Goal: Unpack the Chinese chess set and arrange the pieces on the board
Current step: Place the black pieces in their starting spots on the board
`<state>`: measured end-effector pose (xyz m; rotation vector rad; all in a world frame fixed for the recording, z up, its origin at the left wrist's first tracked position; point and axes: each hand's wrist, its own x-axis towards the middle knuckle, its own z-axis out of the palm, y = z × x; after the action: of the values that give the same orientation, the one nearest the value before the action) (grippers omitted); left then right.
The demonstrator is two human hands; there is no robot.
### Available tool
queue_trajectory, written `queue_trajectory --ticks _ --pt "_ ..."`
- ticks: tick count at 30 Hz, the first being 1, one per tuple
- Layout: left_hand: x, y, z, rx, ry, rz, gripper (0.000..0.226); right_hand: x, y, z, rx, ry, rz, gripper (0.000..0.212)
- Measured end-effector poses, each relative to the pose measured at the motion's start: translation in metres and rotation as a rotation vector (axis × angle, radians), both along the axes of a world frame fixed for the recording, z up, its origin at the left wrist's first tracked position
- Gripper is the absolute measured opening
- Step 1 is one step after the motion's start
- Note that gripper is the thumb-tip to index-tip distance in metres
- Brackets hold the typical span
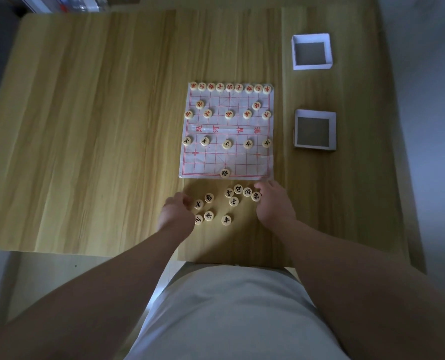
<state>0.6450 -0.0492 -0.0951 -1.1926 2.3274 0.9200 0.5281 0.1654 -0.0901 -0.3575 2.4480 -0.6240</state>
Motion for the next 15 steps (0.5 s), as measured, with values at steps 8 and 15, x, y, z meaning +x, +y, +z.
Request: queue_trajectory --ticks 8,15 --pt "0.003 0.031 -0.003 0.236 0.073 0.127 0.053 0.013 -0.013 0.003 -0.037 -0.125 0.145 0.058" --pt "0.016 0.029 -0.002 0.270 0.160 0.170 0.040 0.021 -0.003 0.004 -0.080 -0.167 -0.021 0.051"
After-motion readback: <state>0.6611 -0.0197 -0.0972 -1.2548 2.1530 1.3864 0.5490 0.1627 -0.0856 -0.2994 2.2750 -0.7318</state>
